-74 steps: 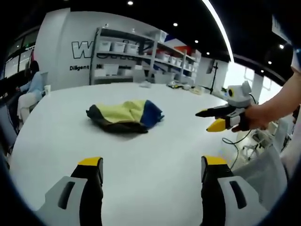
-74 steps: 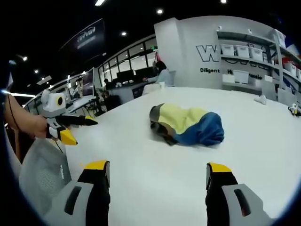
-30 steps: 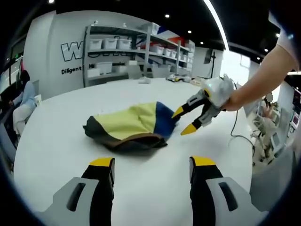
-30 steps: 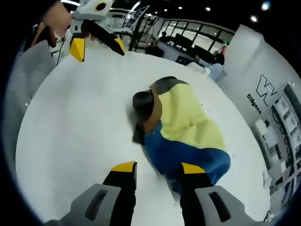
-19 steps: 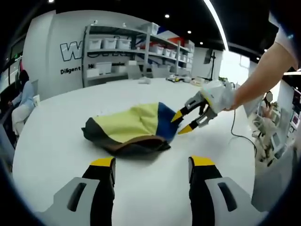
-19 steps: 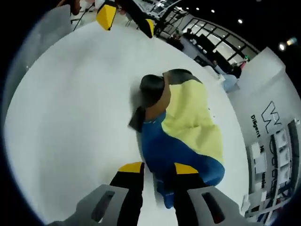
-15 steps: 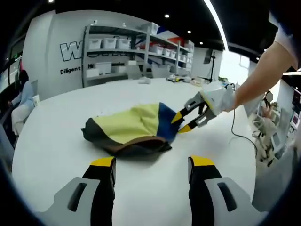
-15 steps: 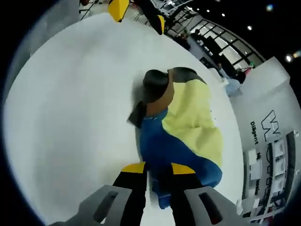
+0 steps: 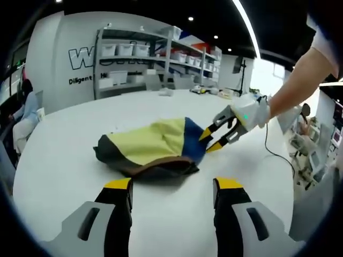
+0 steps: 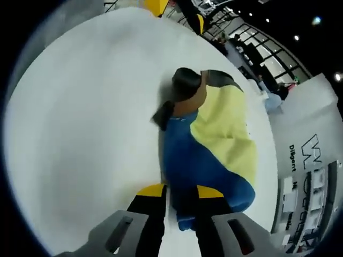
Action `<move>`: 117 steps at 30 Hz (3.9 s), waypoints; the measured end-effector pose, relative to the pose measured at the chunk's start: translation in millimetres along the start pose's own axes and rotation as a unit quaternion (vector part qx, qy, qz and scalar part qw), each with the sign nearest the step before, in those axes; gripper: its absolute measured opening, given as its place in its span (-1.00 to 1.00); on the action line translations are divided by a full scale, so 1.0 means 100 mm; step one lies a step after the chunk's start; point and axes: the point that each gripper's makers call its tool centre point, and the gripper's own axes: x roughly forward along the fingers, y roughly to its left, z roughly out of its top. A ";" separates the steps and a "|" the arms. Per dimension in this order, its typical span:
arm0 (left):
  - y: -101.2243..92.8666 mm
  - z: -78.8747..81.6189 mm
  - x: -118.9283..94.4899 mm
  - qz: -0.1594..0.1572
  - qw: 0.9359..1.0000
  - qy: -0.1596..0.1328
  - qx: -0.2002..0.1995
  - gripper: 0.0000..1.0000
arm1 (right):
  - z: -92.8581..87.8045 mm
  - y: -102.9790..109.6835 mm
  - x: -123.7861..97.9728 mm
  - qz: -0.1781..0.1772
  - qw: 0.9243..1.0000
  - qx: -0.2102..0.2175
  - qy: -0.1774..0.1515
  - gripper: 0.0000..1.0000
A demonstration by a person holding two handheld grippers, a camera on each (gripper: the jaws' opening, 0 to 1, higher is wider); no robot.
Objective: Fold the garment on the visible template until the final outline fits inside the template.
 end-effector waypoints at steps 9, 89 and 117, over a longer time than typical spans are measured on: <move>0.01 0.02 0.00 0.003 1.000 -0.003 0.000 0.15 | 0.10 -0.04 0.08 -0.002 0.999 -0.051 0.000 -0.80; 0.54 -0.06 0.35 0.015 0.991 0.058 0.121 -0.32 | 0.48 -0.47 -0.49 -0.021 0.986 0.099 -0.131 -1.00; 0.93 -0.21 0.77 0.025 0.916 0.154 0.370 -0.67 | 0.50 -0.80 -0.76 -0.056 0.975 0.145 -0.158 -1.00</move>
